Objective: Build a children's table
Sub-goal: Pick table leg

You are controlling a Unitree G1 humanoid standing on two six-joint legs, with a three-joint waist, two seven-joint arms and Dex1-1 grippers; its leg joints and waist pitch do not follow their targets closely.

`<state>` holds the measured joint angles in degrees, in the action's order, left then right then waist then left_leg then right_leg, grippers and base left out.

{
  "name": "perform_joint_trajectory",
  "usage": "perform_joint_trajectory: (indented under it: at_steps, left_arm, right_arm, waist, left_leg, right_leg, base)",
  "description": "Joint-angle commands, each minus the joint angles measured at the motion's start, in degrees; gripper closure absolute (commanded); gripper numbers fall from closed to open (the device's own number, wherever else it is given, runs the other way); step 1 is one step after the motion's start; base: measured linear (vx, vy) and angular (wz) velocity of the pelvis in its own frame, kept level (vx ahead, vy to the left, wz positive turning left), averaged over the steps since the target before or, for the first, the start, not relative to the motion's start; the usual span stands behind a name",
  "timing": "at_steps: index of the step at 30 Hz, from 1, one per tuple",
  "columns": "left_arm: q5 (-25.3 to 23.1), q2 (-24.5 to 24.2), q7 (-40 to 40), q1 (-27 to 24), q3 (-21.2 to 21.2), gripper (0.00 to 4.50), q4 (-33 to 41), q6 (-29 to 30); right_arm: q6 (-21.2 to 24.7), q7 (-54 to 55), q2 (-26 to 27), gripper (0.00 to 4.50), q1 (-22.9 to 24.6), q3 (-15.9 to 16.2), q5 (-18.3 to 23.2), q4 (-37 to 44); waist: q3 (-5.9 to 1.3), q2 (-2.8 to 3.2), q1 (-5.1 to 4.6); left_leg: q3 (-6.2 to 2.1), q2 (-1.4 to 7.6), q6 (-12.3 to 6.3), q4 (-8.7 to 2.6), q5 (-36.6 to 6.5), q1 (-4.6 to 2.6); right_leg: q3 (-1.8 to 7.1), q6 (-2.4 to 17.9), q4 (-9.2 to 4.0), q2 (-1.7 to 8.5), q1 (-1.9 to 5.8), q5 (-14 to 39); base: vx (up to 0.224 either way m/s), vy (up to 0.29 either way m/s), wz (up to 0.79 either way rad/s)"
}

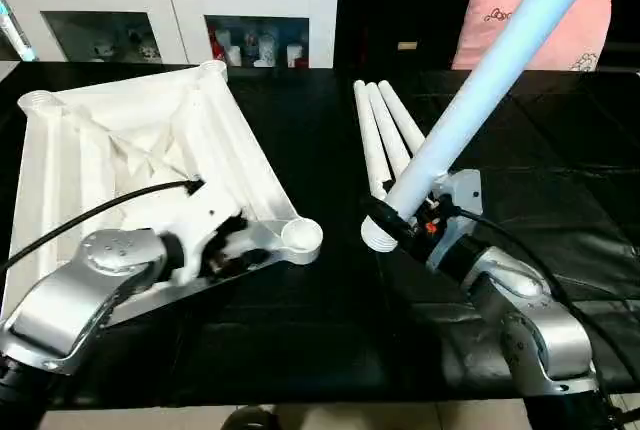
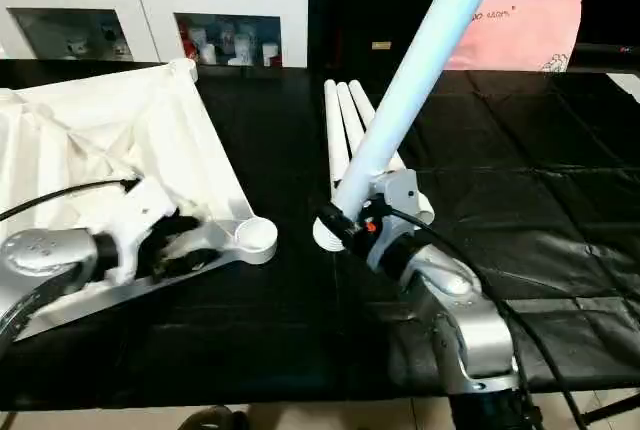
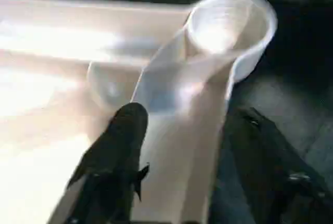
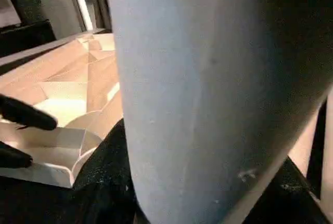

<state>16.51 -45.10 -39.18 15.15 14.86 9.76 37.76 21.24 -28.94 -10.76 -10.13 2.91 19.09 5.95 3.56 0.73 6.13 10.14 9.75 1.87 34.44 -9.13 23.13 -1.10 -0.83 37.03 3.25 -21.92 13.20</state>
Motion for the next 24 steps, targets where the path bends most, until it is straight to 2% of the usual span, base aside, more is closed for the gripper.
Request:
perform_joint_trajectory:
  at_steps: [1,2,5,8,9,12,14,18,19,20,24]
  left_arm:
    - [-0.58,-1.13,-1.02,-0.22,1.24,1.97,-0.76,-0.07]
    - [-1.19,-1.42,-1.39,-0.10,1.37,1.97,-1.65,0.07]
    - [-2.29,-1.07,-1.90,0.46,1.21,2.16,-3.49,0.12]
    - [-3.33,-0.86,-3.00,1.13,1.47,2.51,-5.05,-0.53]
    - [-2.15,-0.27,-3.78,1.54,0.99,2.51,-4.99,-0.40]
    - [-0.35,0.46,-5.28,2.26,0.82,2.86,-4.55,0.48]
    - [-0.47,0.58,-5.36,2.42,0.90,2.94,-4.70,0.60]
    - [-1.78,1.52,-6.14,3.10,1.38,3.39,-6.43,-0.36]
    - [-1.79,1.53,-6.15,3.10,1.38,3.45,-6.44,-0.37]
    - [-1.91,1.62,-6.36,3.15,1.43,3.52,-6.56,-0.47]
    - [-2.41,2.05,-6.72,3.12,2.15,3.98,-6.99,-0.72]
  right_arm:
    - [-2.75,1.08,0.28,2.56,-0.03,0.13,-1.49,-0.01]
    - [-4.30,1.22,0.83,2.56,-0.10,-0.05,-1.66,-0.31]
    - [-4.49,2.00,1.50,2.56,-0.37,-0.60,-1.48,-0.46]
    - [-1.93,1.64,0.99,2.56,-0.78,-0.38,-0.86,-0.34]
    - [-2.21,1.42,0.88,2.56,-0.78,-0.24,-0.98,-0.45]
    - [-2.53,0.73,0.87,2.56,-0.46,-0.15,-0.90,-0.70]
    - [-2.65,0.68,0.90,2.56,-0.43,-0.15,-0.90,-0.70]
    - [-3.30,0.44,0.77,2.56,-0.70,0.03,-1.12,-1.08]
    - [-3.30,0.43,0.77,2.56,-0.70,0.03,-1.12,-1.08]
    - [-3.32,0.39,0.74,2.56,-0.76,0.05,-1.14,-1.19]
    - [-3.52,-0.26,0.50,2.56,-1.04,0.26,-1.42,-1.50]
  waist:
    - [-3.73,1.19,-0.10]
    - [-3.76,1.23,-0.12]
    - [-3.80,1.27,-0.15]
    - [-3.78,1.50,-0.18]
    - [-3.70,1.87,-0.21]
    - [-3.73,1.80,-0.05]
    - [-3.70,1.76,-0.04]
    - [-3.85,1.78,-0.08]
    - [-3.86,1.58,-0.09]
    - [-3.86,1.70,-0.05]
    - [-3.76,1.54,-0.08]
  left_leg:
    - [-1.61,2.83,5.67,-5.02,-18.92,-2.38]
    - [-1.62,2.81,5.70,-5.02,-18.90,-2.40]
    - [-1.60,2.76,5.39,-4.99,-18.52,-2.31]
    - [-1.68,2.75,5.51,-5.04,-19.39,-2.39]
    - [-1.71,2.78,5.79,-5.12,-20.25,-2.44]
    - [-1.71,2.79,5.81,-5.04,-20.90,-2.53]
    - [-1.72,2.77,5.60,-5.05,-20.26,-2.35]
    - [-1.65,2.74,5.11,-4.91,-18.56,-2.29]
    - [-1.62,2.74,5.02,-4.91,-18.34,-2.27]
    - [-1.63,2.76,4.94,-4.88,-18.15,-2.26]
    - [-1.60,2.82,4.90,-4.94,-19.19,-2.35]
  right_leg:
    - [2.17,8.60,-4.94,4.06,0.34,11.26]
    - [2.16,8.70,-4.85,4.00,0.38,10.81]
    - [2.23,8.97,-4.79,4.03,0.50,9.65]
    - [2.17,9.32,-4.82,3.99,0.59,9.84]
    - [2.15,9.45,-4.88,3.99,0.45,10.24]
    - [2.18,9.94,-4.89,4.12,0.47,10.77]
    - [2.18,10.06,-4.83,4.13,0.60,10.22]
    - [2.17,10.08,-4.72,4.05,0.69,8.84]
    - [2.16,10.09,-4.75,4.05,0.74,8.63]
    - [2.18,10.21,-4.71,4.09,0.74,8.48]
    - [2.21,10.35,-4.87,4.19,0.64,10.39]
  base:
    - [0.000,0.000,0.00]
    - [0.000,0.000,0.00]
    - [0.000,0.000,0.00]
    - [0.000,0.000,0.00]
    - [0.000,0.000,0.00]
    - [0.000,0.000,0.00]
    - [0.000,0.000,0.00]
    - [0.000,0.000,0.00]
    - [0.000,0.000,0.00]
    - [0.000,0.000,0.00]
    - [0.000,0.000,0.00]
